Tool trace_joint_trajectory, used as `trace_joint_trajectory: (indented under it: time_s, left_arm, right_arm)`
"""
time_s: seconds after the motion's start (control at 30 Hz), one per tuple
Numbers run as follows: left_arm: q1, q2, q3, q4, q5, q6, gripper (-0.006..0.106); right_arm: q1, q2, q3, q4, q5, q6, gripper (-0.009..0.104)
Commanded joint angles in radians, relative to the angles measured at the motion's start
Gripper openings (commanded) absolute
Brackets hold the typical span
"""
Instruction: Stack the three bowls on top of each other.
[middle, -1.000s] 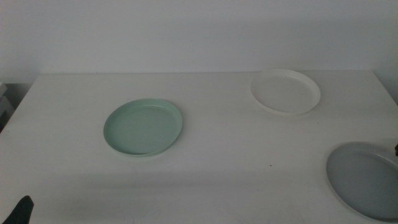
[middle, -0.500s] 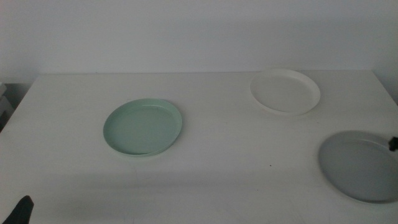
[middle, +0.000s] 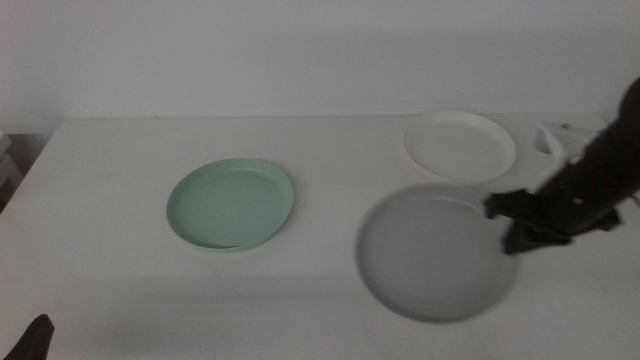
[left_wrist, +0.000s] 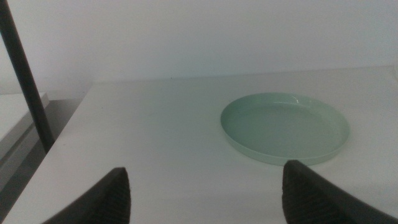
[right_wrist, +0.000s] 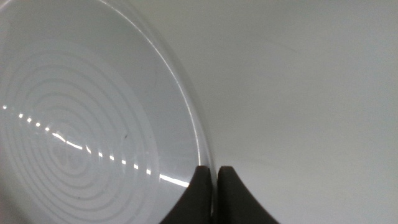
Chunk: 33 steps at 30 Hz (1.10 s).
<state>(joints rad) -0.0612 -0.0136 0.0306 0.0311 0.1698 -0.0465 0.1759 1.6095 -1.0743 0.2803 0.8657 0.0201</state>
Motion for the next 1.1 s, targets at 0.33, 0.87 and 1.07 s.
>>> trace_joint_trajectory:
  time_s: [0.33, 0.87, 1.07]
  left_arm:
    - [0.000, -0.013, -0.005, -0.011, -0.080, -0.008, 0.080]
    - [0.000, -0.013, -0.005, -0.011, -0.080, -0.008, 0.080]
    - [0.000, -0.013, -0.005, -0.011, -0.080, -0.008, 0.080]
  right_arm:
    - [0.104, 0.233, -0.333, 0.082, -0.055, 0.020, -0.001]
    - [0.101, 0.416, -0.417, 0.060, -0.036, -0.020, 0.003]
    - [0.101, 0.407, -0.420, 0.050, -0.007, -0.025, 0.030]
